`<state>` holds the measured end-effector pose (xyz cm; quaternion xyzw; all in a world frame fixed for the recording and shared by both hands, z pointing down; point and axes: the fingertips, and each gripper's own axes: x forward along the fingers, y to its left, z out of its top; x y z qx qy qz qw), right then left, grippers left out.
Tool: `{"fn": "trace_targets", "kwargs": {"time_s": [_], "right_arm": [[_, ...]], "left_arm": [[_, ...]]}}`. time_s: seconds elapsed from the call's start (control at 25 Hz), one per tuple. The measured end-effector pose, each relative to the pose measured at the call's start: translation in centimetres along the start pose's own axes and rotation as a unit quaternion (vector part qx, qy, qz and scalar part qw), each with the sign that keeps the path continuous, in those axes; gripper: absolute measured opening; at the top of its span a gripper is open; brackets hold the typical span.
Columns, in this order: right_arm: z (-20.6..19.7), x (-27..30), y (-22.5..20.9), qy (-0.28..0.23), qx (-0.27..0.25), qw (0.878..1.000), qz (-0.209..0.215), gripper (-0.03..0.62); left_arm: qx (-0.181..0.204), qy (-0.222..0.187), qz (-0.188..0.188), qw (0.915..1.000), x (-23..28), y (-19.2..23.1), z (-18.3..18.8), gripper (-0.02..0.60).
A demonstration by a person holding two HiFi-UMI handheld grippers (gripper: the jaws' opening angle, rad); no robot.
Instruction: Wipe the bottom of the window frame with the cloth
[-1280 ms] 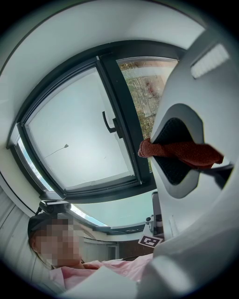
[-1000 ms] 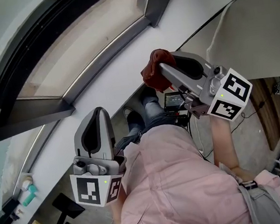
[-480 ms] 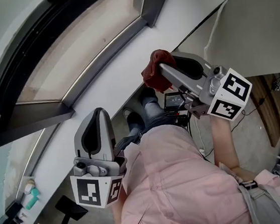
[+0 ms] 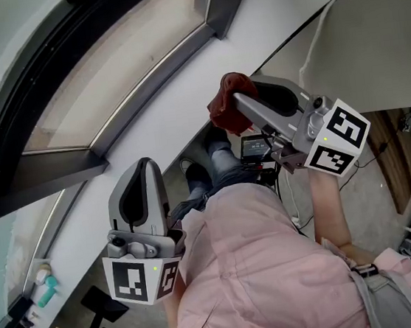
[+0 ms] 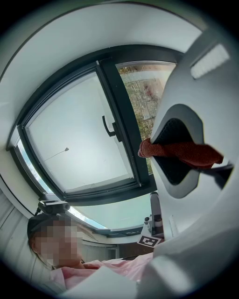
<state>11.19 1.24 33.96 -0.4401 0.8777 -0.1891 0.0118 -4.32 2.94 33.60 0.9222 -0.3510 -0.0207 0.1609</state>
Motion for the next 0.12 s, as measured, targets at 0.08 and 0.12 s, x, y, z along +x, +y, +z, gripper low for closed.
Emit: {"fn": "trace_targets", "kwargs": {"time_s": [0.08, 0.12], "right_arm": [[-0.11, 0.02, 0.01, 0.002, 0.000, 1.000, 0.001, 0.066], [-0.18, 0.02, 0.01, 0.003, -0.001, 1.000, 0.001, 0.066]], "left_arm": [[-0.001, 0.000, 0.001, 1.0000, -0.05, 0.00, -0.06, -0.005], [-0.001, 0.000, 0.002, 1.0000, -0.08, 0.00, -0.10, -0.005]]}}
